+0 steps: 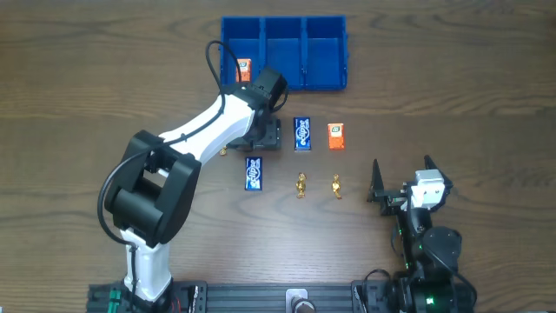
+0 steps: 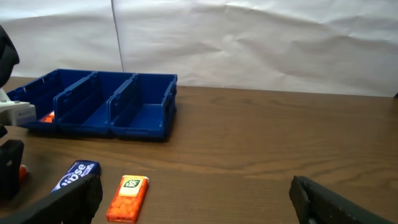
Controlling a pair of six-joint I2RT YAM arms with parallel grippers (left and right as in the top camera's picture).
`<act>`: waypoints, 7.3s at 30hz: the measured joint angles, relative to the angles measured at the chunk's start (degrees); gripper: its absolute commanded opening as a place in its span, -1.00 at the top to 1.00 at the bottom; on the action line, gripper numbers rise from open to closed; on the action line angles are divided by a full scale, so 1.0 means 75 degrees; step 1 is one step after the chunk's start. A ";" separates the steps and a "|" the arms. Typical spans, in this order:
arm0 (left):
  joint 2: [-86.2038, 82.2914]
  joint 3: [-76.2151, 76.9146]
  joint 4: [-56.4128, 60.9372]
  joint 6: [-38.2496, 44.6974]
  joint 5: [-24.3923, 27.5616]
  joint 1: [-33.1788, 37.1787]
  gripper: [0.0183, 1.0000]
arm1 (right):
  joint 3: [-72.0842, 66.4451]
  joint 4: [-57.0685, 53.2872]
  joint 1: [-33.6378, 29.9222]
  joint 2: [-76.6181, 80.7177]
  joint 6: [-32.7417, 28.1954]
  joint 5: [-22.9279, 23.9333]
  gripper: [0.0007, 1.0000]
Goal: Sort Candies Into Trays
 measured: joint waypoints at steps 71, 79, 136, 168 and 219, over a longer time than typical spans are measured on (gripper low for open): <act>0.2862 0.7592 -0.3022 0.1011 -0.0391 0.1515 -0.70 | 0.0000 0.0000 0.0000 0.0000 0.0000 0.0000 -1.00; 0.2830 0.9535 -0.4036 0.0434 -0.0510 0.0970 -0.71 | 0.0000 0.0000 0.0000 0.0000 0.0000 0.0000 -1.00; 0.4829 0.8460 -0.3824 -0.2495 0.0242 -0.2221 0.27 | -0.0003 0.0000 0.0000 0.0000 0.0000 0.0000 -1.00; 0.1495 0.8801 -0.3587 -0.0204 -0.0991 0.0828 0.30 | 0.0000 0.0000 0.0000 0.0000 0.0000 0.0000 -1.00; 0.3468 0.8722 -0.3593 0.1550 -0.0358 0.1612 -0.58 | 0.0000 0.0000 0.0000 0.0000 0.0000 0.0000 -1.00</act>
